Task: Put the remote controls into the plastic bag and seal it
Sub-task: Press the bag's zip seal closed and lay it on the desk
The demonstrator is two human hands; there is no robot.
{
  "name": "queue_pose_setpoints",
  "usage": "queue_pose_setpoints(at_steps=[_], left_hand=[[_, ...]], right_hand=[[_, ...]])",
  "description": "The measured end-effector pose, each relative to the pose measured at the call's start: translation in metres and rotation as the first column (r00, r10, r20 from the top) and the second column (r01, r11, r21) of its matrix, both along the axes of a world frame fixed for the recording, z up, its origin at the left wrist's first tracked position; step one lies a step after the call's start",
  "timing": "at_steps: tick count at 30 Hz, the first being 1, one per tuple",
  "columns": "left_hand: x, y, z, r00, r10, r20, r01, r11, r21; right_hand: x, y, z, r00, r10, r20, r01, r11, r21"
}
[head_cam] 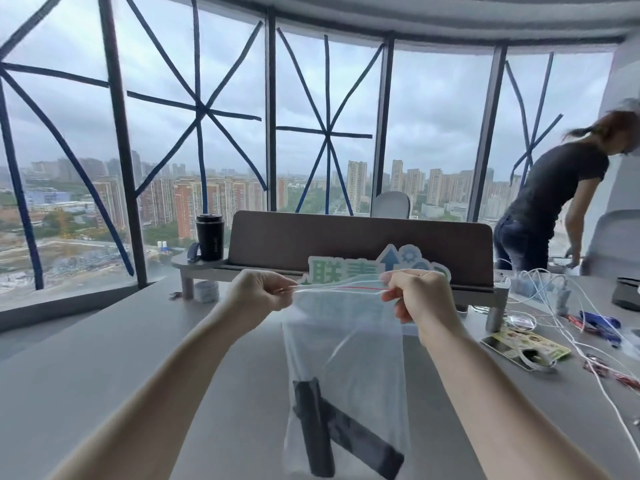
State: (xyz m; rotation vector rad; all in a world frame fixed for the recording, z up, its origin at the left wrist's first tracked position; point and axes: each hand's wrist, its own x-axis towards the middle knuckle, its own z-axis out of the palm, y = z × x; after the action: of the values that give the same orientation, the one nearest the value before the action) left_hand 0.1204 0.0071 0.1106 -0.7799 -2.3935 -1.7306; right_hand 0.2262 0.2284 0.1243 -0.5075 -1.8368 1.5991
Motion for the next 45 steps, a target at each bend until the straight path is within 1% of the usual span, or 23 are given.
queue_pose_setpoints(at_steps=[2,5,7,8,9,10,11,12,13,14,15,16,17,18,21,23,29,31,33,37,39,42,45], left_hand=[[0.001,0.005,-0.014,0.997,0.066,-0.044,-0.068,0.997,-0.040],[0.006,0.010,-0.024,0.998,0.058,0.001,-0.057,0.997,-0.057],[0.010,0.013,-0.024,0.998,0.026,0.063,-0.024,0.999,-0.025],[0.011,0.015,-0.023,0.995,0.012,0.095,-0.012,1.000,0.001],[0.013,0.018,-0.022,0.992,-0.006,0.125,0.002,0.999,0.033],[0.016,0.021,-0.020,0.989,-0.026,0.147,0.017,0.998,0.068],[0.018,0.025,-0.017,0.987,-0.050,0.155,0.035,0.994,0.100],[0.022,0.029,-0.014,0.986,-0.072,0.150,0.054,0.991,0.122],[0.026,0.034,-0.011,0.987,-0.091,0.135,0.073,0.989,0.131],[0.029,0.039,-0.007,0.987,-0.107,0.117,0.092,0.987,0.129],[0.033,0.045,-0.003,0.988,-0.122,0.098,0.110,0.987,0.119],[0.037,0.049,0.000,0.988,-0.133,0.082,0.124,0.987,0.105],[0.041,0.054,0.003,0.988,-0.142,0.065,0.136,0.986,0.093],[0.043,0.057,0.006,0.988,-0.148,0.051,0.144,0.986,0.085],[0.047,0.061,0.010,0.988,-0.150,0.032,0.148,0.987,0.067],[0.046,0.061,0.011,0.990,-0.139,0.014,0.138,0.989,0.046],[0.046,0.067,0.013,0.991,-0.132,-0.024,0.133,0.991,0.032],[0.046,0.070,0.014,0.990,-0.139,-0.035,0.140,0.990,0.032],[0.048,0.074,0.015,0.988,-0.142,-0.059,0.144,0.989,0.033],[0.046,0.079,0.015,0.988,-0.116,-0.103,0.119,0.992,0.030],[0.045,0.079,0.013,0.988,-0.096,-0.117,0.100,0.994,0.031],[0.042,0.077,0.010,0.986,-0.035,-0.161,0.042,0.998,0.036],[0.034,0.068,0.008,0.987,0.034,-0.160,-0.019,0.996,0.091]], right_hand=[[0.007,0.003,-0.006,1.000,-0.018,0.023,0.018,1.000,0.009],[0.019,0.009,-0.012,0.996,-0.058,0.061,0.054,0.996,0.064],[0.026,0.015,-0.012,0.990,-0.112,0.081,0.098,0.982,0.163],[0.030,0.018,-0.011,0.981,-0.166,0.096,0.136,0.957,0.258],[0.035,0.019,-0.008,0.962,-0.245,0.122,0.182,0.905,0.384],[0.040,0.020,-0.006,0.929,-0.342,0.144,0.223,0.825,0.519],[0.044,0.019,-0.003,0.900,-0.415,0.135,0.244,0.735,0.633],[0.047,0.014,0.001,0.901,-0.426,0.088,0.239,0.654,0.717],[0.049,0.008,0.005,0.931,-0.363,0.026,0.210,0.593,0.777],[0.049,0.001,0.009,0.966,-0.257,0.002,0.144,0.545,0.826],[0.046,-0.005,0.011,0.989,-0.146,0.031,0.047,0.503,0.863],[0.041,-0.010,0.013,0.993,-0.067,0.097,-0.054,0.469,0.882],[0.036,-0.013,0.014,0.988,-0.024,0.155,-0.127,0.454,0.882],[0.032,-0.015,0.014,0.983,-0.011,0.181,-0.156,0.453,0.878],[0.024,-0.013,0.018,0.983,-0.013,0.181,-0.147,0.521,0.840],[0.023,-0.012,0.021,0.977,-0.010,0.214,-0.174,0.546,0.819],[0.022,-0.008,0.032,0.962,0.026,0.271,-0.237,0.569,0.788],[0.023,-0.007,0.035,0.958,0.031,0.287,-0.255,0.555,0.792],[0.023,-0.007,0.036,0.957,0.012,0.291,-0.253,0.525,0.812],[0.017,-0.009,0.034,0.961,-0.010,0.277,-0.232,0.519,0.823],[0.016,-0.009,0.030,0.961,-0.033,0.274,-0.222,0.496,0.840],[0.018,-0.007,0.022,0.961,-0.080,0.265,-0.199,0.465,0.863],[0.025,0.004,0.016,0.954,-0.158,0.255,-0.163,0.440,0.883]])
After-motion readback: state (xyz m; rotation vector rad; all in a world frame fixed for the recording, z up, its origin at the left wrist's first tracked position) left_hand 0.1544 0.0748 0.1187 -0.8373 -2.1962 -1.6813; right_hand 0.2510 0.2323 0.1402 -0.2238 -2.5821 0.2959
